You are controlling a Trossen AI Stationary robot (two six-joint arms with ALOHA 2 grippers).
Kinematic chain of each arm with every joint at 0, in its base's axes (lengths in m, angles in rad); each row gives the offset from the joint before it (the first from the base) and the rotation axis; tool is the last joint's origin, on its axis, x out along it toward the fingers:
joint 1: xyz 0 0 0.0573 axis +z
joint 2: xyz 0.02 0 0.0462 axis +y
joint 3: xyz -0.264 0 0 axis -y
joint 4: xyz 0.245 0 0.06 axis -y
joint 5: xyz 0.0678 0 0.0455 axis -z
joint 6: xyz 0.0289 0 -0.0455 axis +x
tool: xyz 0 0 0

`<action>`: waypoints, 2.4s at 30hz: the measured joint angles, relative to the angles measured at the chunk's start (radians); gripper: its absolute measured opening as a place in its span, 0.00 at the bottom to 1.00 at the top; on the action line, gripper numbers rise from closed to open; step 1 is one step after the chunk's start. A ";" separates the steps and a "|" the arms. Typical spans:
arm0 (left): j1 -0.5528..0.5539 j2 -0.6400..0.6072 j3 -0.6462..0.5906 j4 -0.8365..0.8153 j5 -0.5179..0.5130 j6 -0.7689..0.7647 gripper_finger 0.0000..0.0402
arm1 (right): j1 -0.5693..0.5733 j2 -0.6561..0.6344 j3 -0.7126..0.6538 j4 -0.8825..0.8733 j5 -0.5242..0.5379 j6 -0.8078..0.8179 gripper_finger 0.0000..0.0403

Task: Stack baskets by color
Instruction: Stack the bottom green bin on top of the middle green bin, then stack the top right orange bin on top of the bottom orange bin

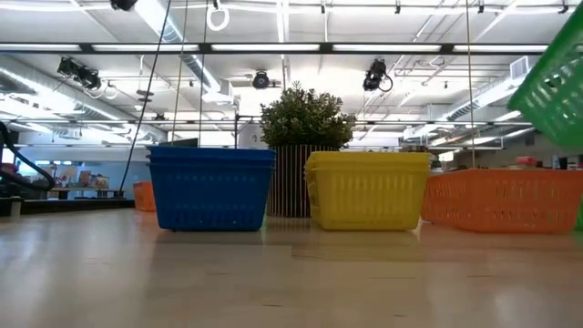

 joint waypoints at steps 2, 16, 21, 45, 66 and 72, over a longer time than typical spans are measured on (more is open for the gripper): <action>-0.012 0.000 0.000 -0.028 -0.005 -0.028 0.31 | 0.010 -0.012 0.043 -0.205 0.004 0.079 0.03; -0.034 0.000 0.000 -0.086 -0.068 -0.090 0.31 | -0.002 -0.010 -0.169 -0.524 0.045 0.070 0.03; -0.033 0.000 0.000 -0.092 -0.068 -0.090 0.31 | 0.003 -0.010 -0.262 -0.406 0.044 0.018 0.03; -0.013 -0.001 0.000 -0.097 -0.025 -0.082 0.31 | 0.052 -0.234 -0.308 -0.329 0.095 0.189 0.45; 0.001 -0.002 0.000 -0.113 -0.039 -0.071 0.31 | 0.015 -0.225 -0.339 -0.451 0.190 0.570 0.10; 0.020 -0.030 -0.113 -0.128 -0.017 -0.005 0.24 | -0.226 -0.225 -0.423 -0.193 0.375 0.291 0.11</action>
